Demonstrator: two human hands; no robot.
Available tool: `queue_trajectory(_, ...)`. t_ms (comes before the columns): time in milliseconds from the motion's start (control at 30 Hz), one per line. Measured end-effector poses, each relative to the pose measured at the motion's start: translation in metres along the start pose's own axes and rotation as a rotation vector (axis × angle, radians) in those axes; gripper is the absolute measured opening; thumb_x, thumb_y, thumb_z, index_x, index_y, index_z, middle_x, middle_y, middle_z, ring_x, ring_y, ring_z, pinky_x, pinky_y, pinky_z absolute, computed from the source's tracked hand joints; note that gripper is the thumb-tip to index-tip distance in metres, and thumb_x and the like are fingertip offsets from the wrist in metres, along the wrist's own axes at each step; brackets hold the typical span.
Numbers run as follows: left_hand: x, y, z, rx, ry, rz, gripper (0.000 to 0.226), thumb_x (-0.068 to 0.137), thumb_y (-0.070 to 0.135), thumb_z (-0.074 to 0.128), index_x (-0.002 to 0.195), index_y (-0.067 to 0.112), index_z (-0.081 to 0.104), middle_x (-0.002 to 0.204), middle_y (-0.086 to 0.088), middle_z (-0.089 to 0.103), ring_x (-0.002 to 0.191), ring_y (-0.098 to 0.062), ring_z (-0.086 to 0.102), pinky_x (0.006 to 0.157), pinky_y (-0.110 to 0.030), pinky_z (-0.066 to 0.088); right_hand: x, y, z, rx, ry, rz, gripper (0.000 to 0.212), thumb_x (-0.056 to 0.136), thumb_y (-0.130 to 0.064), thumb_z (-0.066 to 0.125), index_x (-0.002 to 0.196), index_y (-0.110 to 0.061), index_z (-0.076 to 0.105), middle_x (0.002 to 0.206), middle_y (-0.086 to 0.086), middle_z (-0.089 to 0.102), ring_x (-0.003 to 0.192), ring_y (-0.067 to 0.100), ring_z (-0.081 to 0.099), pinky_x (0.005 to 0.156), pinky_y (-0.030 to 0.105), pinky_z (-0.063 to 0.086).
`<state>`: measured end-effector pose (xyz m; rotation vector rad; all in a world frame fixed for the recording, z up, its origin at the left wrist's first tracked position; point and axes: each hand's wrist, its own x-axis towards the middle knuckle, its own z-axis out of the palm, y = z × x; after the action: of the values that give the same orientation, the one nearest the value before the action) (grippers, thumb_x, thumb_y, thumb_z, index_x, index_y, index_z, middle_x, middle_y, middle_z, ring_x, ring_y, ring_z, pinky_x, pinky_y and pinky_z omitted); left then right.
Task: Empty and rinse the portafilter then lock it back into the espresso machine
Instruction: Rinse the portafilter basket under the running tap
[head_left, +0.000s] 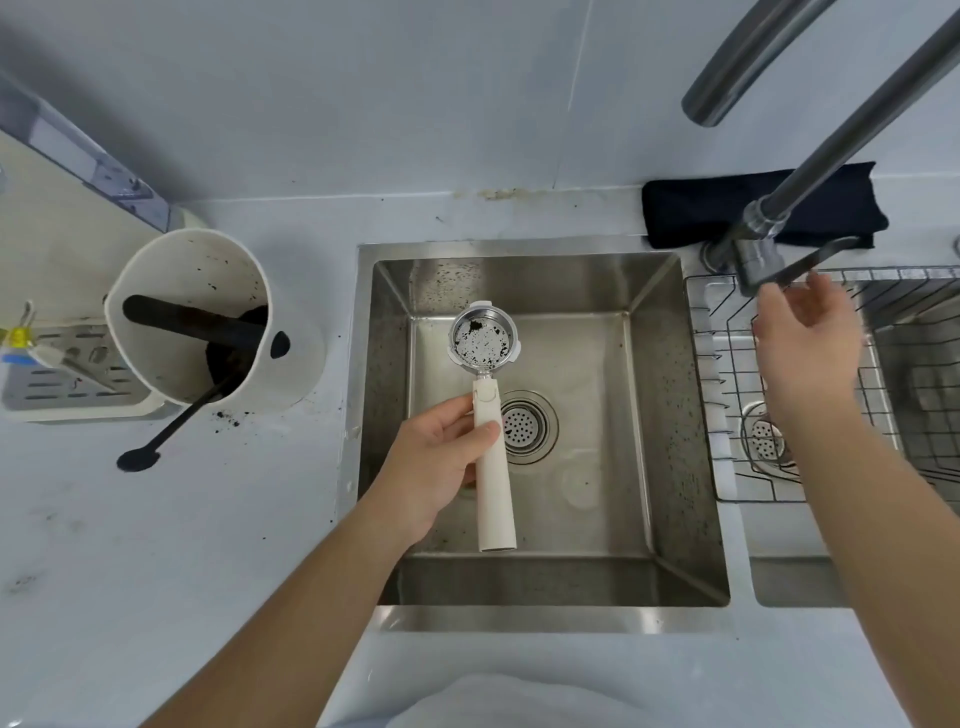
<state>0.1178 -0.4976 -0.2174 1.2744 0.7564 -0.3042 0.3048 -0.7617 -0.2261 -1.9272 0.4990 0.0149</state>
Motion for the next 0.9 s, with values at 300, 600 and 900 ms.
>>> queue_trajectory(300, 0.014, 0.002, 0.020, -0.020, -0.041, 0.011, 0.031, 0.089, 0.003, 0.064, 0.104, 0.030, 0.070, 0.105, 0.001, 0.076, 0.091, -0.015, 0.070, 0.086, -0.042, 0.056, 0.026, 0.005, 0.013, -0.022, 0.125, -0.103, 0.023, 0.089, -0.041, 0.062, 0.108, -0.031, 0.055, 0.100, -0.014, 0.062, 0.100, 0.008, 0.063, 0.090, 0.031, 0.054)
queue_trajectory(600, 0.025, 0.010, 0.044, -0.002, -0.052, 0.016, 0.035, 0.088, 0.002, 0.064, 0.085, 0.033, 0.078, 0.094, -0.004, 0.076, 0.083, -0.016, 0.067, 0.081, -0.043, 0.049, 0.038, 0.007, 0.010, -0.056, 0.122, -0.162, 0.019, 0.090, -0.037, 0.064, 0.101, -0.027, 0.052, 0.090, -0.017, 0.060, 0.083, -0.005, 0.060, 0.071, 0.010, 0.046)
queue_trajectory(900, 0.037, 0.017, 0.061, 0.024, -0.066, 0.024, 0.027, 0.088, 0.002, 0.064, 0.108, 0.020, 0.070, 0.098, -0.002, 0.076, 0.083, -0.013, 0.068, 0.075, -0.035, 0.053, 0.044, 0.015, 0.003, -0.099, 0.092, -0.207, 0.019, 0.091, -0.037, 0.068, 0.096, -0.027, 0.052, 0.083, -0.019, 0.058, 0.076, -0.014, 0.055, 0.063, 0.000, 0.041)
